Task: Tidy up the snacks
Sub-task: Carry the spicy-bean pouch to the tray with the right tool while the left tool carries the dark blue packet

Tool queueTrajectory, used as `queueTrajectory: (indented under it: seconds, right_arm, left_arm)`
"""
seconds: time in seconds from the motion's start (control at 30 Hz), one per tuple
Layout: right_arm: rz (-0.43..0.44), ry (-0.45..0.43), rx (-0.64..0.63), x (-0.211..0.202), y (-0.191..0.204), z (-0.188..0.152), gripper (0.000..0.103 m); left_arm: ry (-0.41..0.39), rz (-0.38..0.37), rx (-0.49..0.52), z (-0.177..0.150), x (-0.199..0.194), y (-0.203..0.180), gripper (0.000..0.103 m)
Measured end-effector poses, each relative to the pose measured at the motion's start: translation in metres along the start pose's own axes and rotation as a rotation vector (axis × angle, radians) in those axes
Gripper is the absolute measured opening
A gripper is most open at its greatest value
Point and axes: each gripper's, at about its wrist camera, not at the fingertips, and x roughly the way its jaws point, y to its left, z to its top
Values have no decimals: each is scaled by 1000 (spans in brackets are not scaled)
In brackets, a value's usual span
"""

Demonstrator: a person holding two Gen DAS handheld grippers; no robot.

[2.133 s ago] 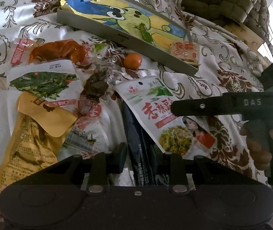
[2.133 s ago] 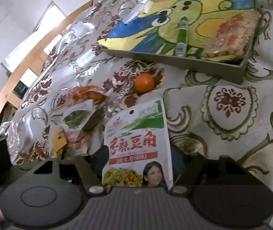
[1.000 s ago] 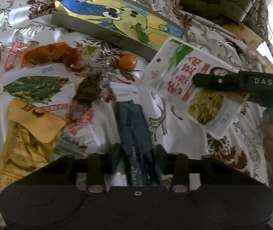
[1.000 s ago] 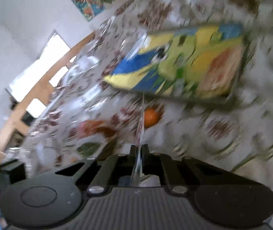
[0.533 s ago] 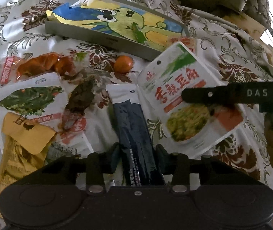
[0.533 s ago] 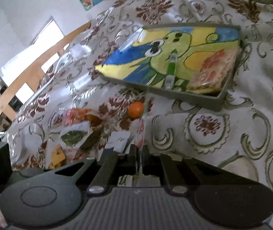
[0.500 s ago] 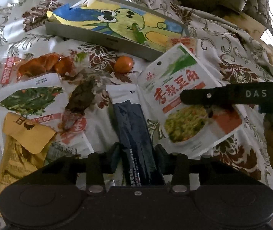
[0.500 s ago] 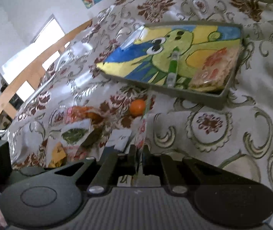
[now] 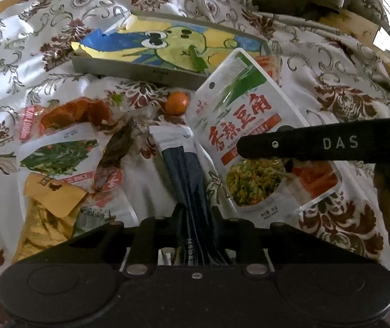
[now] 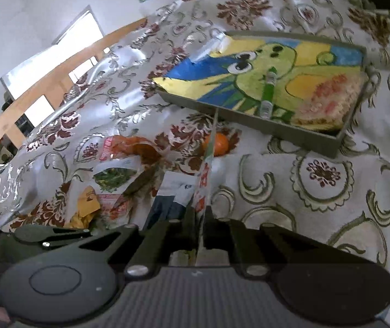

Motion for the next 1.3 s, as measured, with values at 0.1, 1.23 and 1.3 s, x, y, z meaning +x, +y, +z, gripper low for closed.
queueTrajectory:
  seconds: [0.1, 1.23, 1.3]
  right_arm:
    - [-9, -38, -3, -7, 2, 2, 4]
    - [-70, -552, 308, 14, -112, 90, 5]
    - [-73, -541, 311, 22, -119, 91, 5]
  left_arm:
    - [-38, 4, -9, 0, -11, -1, 20]
    - [-328, -12, -87, 194, 82, 12, 21]
    - [-326, -14, -90, 200, 93, 12, 21]
